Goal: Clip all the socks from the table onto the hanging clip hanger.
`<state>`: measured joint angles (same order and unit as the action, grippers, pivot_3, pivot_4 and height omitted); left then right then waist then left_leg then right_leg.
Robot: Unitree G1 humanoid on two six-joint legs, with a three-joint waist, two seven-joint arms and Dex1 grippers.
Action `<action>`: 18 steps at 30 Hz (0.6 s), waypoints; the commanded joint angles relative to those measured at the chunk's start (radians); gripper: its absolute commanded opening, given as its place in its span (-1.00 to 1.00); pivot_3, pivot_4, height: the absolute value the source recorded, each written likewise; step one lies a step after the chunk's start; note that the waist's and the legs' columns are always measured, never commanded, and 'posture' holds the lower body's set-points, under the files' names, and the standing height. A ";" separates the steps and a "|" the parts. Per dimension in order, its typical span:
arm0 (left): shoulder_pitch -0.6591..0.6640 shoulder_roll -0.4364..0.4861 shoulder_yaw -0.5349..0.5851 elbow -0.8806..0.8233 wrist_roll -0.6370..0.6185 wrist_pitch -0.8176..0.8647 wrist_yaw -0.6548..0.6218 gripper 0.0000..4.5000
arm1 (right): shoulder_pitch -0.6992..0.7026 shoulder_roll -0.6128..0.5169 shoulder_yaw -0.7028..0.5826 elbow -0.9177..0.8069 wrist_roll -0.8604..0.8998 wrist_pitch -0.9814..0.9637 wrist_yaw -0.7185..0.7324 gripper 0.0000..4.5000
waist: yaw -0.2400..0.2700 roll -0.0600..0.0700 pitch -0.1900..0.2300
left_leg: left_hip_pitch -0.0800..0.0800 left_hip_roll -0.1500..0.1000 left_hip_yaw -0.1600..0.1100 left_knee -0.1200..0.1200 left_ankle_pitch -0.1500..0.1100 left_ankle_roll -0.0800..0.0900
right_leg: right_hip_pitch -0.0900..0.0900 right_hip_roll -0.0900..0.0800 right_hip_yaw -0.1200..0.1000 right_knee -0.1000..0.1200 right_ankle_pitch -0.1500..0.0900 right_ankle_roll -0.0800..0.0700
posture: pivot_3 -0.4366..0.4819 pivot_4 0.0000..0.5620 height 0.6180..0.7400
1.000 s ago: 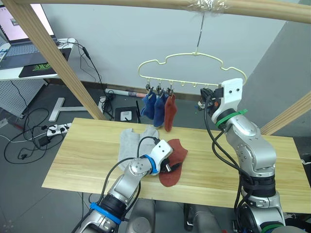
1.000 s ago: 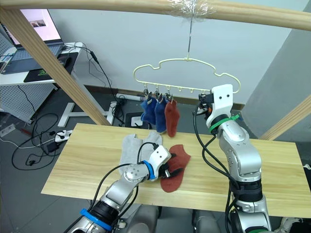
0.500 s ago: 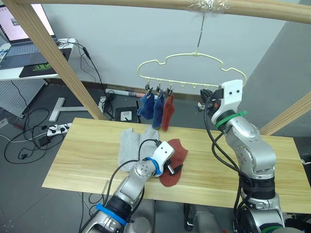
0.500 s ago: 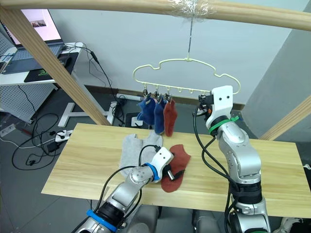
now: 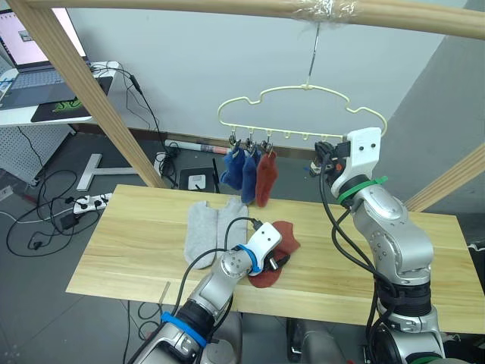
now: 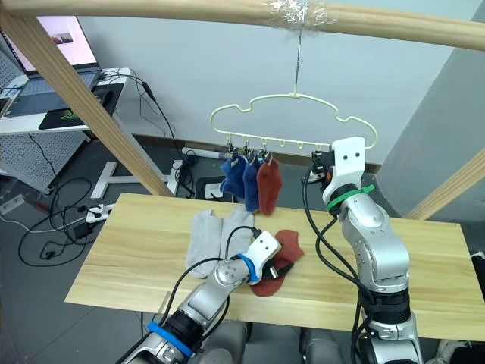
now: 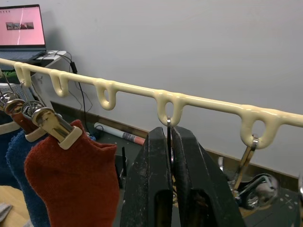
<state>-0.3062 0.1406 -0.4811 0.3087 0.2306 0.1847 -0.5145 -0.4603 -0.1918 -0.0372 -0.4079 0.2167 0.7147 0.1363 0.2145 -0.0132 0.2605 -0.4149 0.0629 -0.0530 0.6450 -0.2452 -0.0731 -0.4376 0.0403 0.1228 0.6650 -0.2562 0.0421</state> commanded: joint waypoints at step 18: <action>0.031 -0.035 0.189 -0.197 -0.217 -0.431 -0.017 -0.99 | -0.229 0.091 -0.358 0.080 0.264 0.524 -0.103 -1.00 | 0.003 0.000 0.000 | -0.001 0.000 -0.001 0.000 0.000 0.000 | 0.000 0.000 0.000 0.000 0.001 0.000 | 0.64 -0.06 1.00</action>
<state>-0.2736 0.1211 -0.2874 0.1747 0.0338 -0.1815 -0.5329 -0.6819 -0.1113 -0.3338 -0.3512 0.4553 1.1522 0.0705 0.2179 -0.0131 0.2603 -0.4156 0.0629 -0.0535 0.6450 -0.2451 -0.0729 -0.4375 0.0400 0.1225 0.6648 -0.2556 0.0416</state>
